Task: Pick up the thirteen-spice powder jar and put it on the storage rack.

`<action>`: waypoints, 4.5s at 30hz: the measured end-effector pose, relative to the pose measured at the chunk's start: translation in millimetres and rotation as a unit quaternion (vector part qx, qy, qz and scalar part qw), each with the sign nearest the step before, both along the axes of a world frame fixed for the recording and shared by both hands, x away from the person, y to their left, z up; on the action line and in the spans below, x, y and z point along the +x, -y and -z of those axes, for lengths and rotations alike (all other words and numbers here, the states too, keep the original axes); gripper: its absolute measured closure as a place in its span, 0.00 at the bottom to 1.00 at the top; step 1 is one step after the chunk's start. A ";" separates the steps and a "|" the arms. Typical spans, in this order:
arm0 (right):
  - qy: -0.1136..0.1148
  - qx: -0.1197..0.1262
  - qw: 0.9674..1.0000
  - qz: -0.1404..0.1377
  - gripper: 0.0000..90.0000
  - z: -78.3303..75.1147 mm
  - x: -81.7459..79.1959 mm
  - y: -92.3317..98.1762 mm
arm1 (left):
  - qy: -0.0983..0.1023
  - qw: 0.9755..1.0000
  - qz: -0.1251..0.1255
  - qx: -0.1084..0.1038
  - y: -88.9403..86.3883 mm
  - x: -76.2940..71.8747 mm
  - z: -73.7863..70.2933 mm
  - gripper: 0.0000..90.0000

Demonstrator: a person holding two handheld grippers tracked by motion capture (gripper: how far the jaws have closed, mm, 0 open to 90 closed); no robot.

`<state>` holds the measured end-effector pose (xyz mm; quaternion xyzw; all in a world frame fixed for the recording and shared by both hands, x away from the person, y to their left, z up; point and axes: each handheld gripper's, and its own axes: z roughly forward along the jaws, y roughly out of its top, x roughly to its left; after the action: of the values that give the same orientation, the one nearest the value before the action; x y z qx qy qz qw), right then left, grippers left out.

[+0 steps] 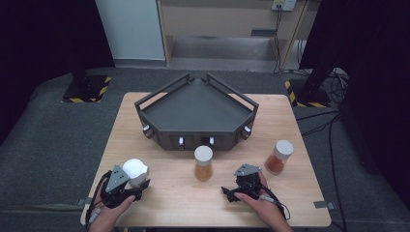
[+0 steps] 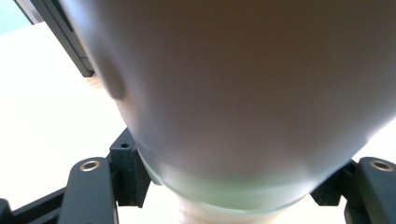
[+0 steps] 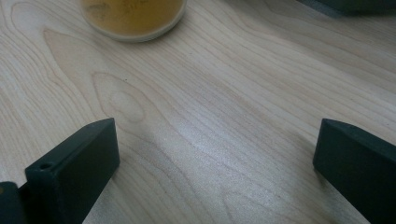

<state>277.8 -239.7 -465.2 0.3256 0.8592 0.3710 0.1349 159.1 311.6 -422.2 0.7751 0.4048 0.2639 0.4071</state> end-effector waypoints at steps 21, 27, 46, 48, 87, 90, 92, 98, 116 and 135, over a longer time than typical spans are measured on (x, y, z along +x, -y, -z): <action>0.000 0.000 1.000 0.000 0.01 0.0 0.0 0.0 | -0.002 1.000 0.020 0.004 9.9 41.5 -11.7 0.33; 0.000 0.000 1.000 0.000 0.01 0.0 0.0 0.0 | -0.001 0.999 0.030 0.013 14.5 52.1 -18.6 0.33; 0.000 0.000 1.000 0.000 0.01 0.0 0.0 -0.1 | 0.010 0.998 0.056 0.006 10.3 62.0 -41.8 0.33; 0.000 0.000 1.000 0.000 0.01 0.0 0.0 -0.1 | 0.011 0.998 0.061 0.004 7.4 62.9 -44.4 0.33; 0.000 0.000 1.000 0.000 0.01 0.0 0.0 0.0 | 0.029 0.985 0.166 -0.032 -26.2 118.2 -94.4 0.33; 0.000 0.000 1.000 0.000 0.01 0.0 0.0 0.0 | 0.033 0.983 0.176 -0.031 -25.1 125.9 -100.2 0.33; 0.000 0.000 1.000 0.000 0.01 0.0 0.0 0.0 | 0.034 0.983 0.178 -0.029 -23.6 130.9 -104.1 0.33; 0.000 0.000 1.000 0.000 0.01 0.0 0.0 0.0 | 0.039 0.981 0.187 -0.026 -19.3 145.3 -112.3 0.33; 0.000 0.000 1.000 0.000 0.01 0.0 0.0 0.0 | 0.046 0.978 0.201 -0.024 -7.0 181.3 -127.5 0.33; -0.001 0.001 1.000 0.001 0.01 0.1 -0.1 0.0 | 0.038 0.981 0.190 -0.030 -4.3 209.2 -119.2 0.33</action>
<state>277.7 -239.7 -465.3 0.3264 0.8588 0.3714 0.1343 368.2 315.8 -303.0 0.8145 0.2421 0.1992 0.4881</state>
